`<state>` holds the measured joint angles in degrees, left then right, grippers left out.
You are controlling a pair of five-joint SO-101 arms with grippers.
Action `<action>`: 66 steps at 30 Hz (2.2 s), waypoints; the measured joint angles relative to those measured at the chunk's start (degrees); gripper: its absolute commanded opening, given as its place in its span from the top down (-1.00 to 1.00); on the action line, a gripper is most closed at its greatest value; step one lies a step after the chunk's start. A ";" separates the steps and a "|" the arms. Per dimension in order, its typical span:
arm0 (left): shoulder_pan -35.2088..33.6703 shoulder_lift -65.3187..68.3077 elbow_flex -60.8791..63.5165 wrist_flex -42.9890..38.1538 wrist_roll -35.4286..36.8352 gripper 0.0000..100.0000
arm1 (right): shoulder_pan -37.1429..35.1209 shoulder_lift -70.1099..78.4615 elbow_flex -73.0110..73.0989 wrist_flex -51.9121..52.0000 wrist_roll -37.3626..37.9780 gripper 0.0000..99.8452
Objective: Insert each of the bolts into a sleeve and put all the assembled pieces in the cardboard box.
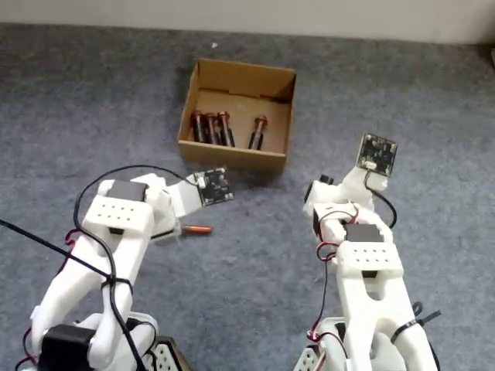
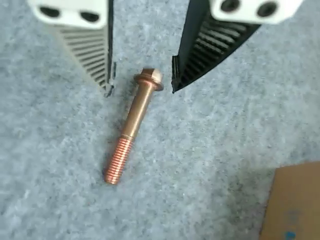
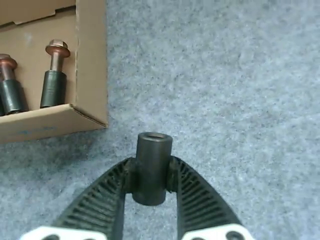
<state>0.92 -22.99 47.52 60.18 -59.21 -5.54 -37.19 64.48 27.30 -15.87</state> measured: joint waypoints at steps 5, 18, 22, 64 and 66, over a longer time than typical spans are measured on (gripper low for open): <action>0.09 0.00 -3.60 5.63 1.14 0.87 | 0.00 0.00 0.00 0.00 0.00 0.99; 1.93 0.00 -5.80 20.66 35.16 0.97 | 0.00 0.00 0.00 0.00 0.00 0.99; 2.46 0.00 -5.27 20.75 41.32 0.97 | 0.00 0.00 0.00 0.00 0.00 0.99; 4.75 26.37 -33.05 12.48 64.97 0.58 | 0.00 0.00 0.00 0.00 0.00 0.99; 6.59 25.49 -30.59 12.57 68.57 0.58 | 0.00 0.00 0.00 0.00 0.00 0.99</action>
<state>7.52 2.51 16.92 72.75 9.36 -5.54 -37.19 64.48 27.30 -15.87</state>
